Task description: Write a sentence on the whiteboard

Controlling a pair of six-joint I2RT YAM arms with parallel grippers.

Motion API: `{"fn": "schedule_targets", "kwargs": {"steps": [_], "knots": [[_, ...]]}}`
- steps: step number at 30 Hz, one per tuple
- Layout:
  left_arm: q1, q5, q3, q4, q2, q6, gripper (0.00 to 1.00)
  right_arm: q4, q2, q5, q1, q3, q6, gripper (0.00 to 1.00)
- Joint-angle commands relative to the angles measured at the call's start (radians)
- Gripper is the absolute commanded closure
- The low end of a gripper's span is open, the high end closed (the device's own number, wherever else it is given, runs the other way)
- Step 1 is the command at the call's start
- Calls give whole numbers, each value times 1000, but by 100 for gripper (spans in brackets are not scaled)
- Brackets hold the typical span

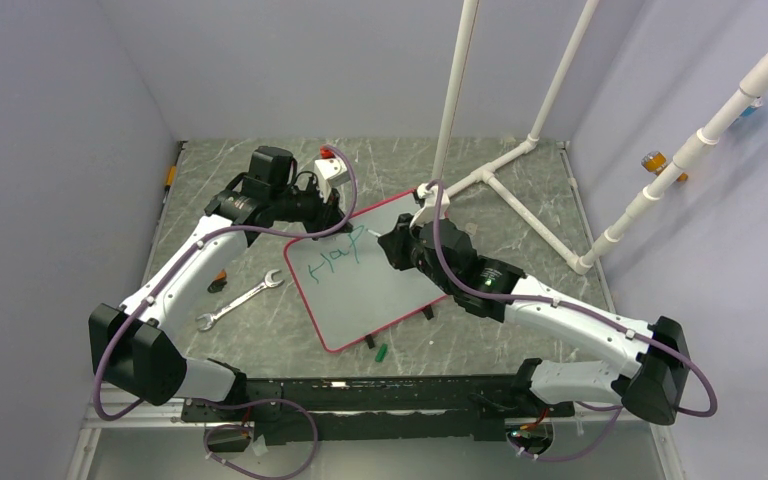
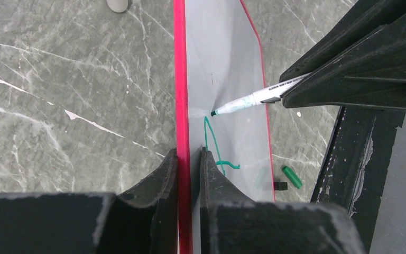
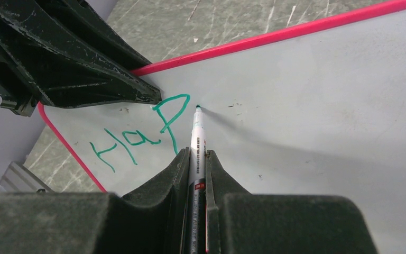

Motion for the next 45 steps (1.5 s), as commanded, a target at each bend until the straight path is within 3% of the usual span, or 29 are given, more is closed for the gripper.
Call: {"fn": "schedule_targets", "kwargs": {"steps": [1, 15, 24, 45], "knots": [[-4, -33, -2, 28, -29, 66, 100, 8, 7, -24, -6, 9, -1, 100], [-4, -35, 0, 27, -28, 66, 100, -58, -32, -74, -5, -87, 51, 100], [-5, -36, 2, 28, -26, 66, 100, -84, -30, -110, -5, -3, 28, 100], [-5, -36, 0, 27, -25, 64, 100, -20, 1, 0, -18, 74, 29, 100]]}}
